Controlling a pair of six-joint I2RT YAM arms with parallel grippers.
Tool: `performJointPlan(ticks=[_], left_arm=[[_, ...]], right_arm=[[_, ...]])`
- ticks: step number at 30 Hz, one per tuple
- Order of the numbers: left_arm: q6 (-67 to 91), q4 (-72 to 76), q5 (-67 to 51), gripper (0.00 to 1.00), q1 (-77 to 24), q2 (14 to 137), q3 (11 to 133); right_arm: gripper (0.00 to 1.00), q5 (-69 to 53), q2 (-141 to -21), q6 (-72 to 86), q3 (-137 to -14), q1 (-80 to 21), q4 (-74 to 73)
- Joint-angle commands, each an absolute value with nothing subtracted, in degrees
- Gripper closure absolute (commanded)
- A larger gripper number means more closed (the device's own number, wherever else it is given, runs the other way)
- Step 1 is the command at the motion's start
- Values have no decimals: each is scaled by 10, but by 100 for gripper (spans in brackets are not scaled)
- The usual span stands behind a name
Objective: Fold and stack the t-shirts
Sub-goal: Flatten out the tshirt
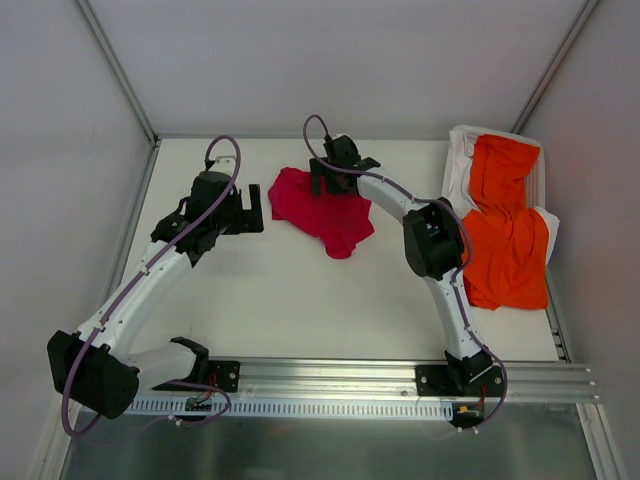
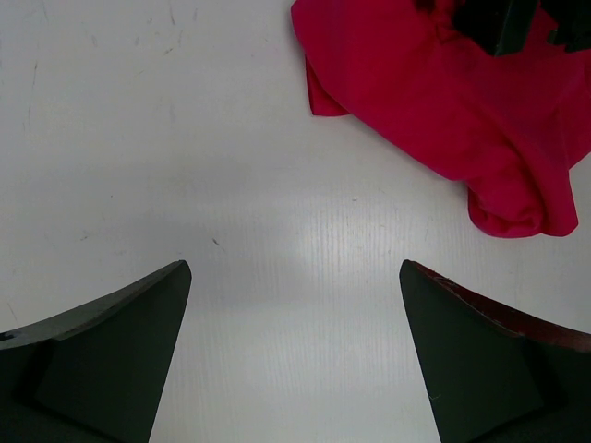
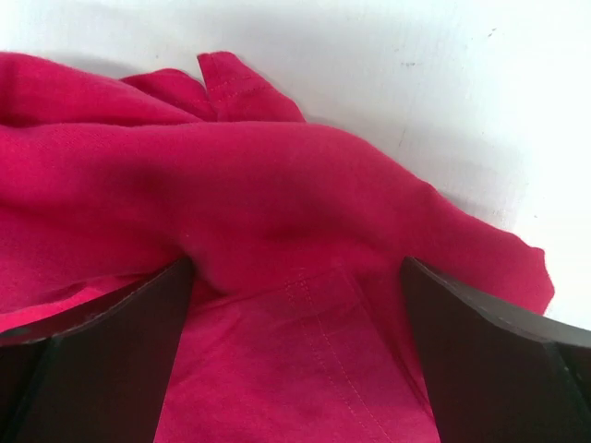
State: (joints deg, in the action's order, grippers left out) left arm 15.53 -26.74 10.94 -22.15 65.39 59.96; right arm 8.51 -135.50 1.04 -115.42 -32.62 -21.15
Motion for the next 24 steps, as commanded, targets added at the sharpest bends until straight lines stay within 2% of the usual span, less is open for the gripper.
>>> performJointPlan(ticks=[1,4,6,8,24], left_arm=[[142,-254,113,1,-224,657,608],[142,-253,110,1,-224,657,608],[142,-253,110,1,-224,658,609],[142,-253,108,1,-224,658,609],[147,-254,96,1,-224,653,609]], right_arm=[[1,73,-1340,21,-1153,-328,-194],[6,76,-1333,23,-1144,-329,-192],[19,76,-1328,26,-1134,-329,-190],[26,81,-1320,30,-1123,-329,-191],[36,152,-1226,22,-1071,-348,-221]])
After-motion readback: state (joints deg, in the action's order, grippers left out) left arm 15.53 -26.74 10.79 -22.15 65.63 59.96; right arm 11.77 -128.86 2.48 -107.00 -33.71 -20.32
